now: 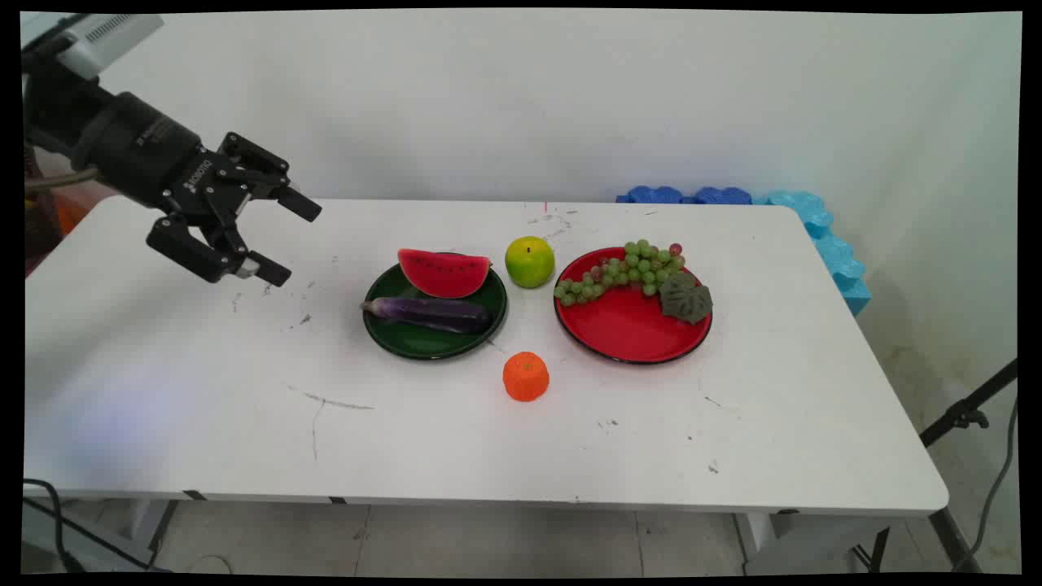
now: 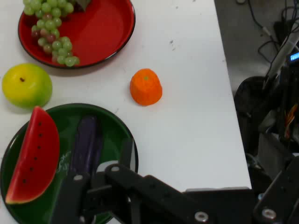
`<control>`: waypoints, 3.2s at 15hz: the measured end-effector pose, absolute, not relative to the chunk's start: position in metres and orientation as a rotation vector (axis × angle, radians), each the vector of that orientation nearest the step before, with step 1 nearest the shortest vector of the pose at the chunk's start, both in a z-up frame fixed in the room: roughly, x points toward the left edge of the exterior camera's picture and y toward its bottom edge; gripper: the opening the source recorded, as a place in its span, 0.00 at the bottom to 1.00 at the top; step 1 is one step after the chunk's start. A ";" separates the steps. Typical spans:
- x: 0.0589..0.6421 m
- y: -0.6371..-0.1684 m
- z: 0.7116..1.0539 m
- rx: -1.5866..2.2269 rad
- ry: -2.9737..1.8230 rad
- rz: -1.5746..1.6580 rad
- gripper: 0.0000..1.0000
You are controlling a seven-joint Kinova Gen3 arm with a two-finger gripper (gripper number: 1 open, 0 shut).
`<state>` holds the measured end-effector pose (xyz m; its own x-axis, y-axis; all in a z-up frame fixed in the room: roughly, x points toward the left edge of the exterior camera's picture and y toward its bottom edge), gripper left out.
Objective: Pick up the mandarin from the green plate
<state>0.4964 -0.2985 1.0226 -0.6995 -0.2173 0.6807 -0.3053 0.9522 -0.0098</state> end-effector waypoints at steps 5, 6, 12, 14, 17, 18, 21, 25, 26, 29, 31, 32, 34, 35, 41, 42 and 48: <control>0.472 -0.315 1.032 0.441 -2.399 0.178 1.00; 0.465 -0.322 1.035 0.461 -2.408 0.191 1.00; 0.437 -0.370 1.033 0.584 -2.456 0.264 1.00; 0.429 -0.387 1.024 0.609 -2.482 0.282 1.00; 0.420 -0.407 1.009 0.619 -2.530 0.304 1.00; 0.417 -0.414 1.003 0.620 -2.548 0.309 1.00; 0.411 -0.426 0.988 0.625 -2.591 0.316 1.00; 0.403 -0.440 0.958 0.634 -2.668 0.315 1.00; 0.401 -0.442 0.950 0.635 -2.684 0.311 1.00; 0.399 -0.445 0.929 0.629 -2.713 0.292 1.00; 0.398 -0.447 0.914 0.612 -2.732 0.273 1.00; 0.398 -0.448 0.909 0.605 -2.738 0.267 1.00; 0.397 -0.450 0.895 0.584 -2.752 0.250 1.00; 0.397 -0.451 0.888 0.574 -2.759 0.241 1.00; 0.396 -0.458 0.854 0.514 -2.778 0.206 1.00; 0.396 -0.459 0.850 0.506 -2.778 0.202 1.00; 0.396 -0.461 0.833 0.475 -2.781 0.183 0.00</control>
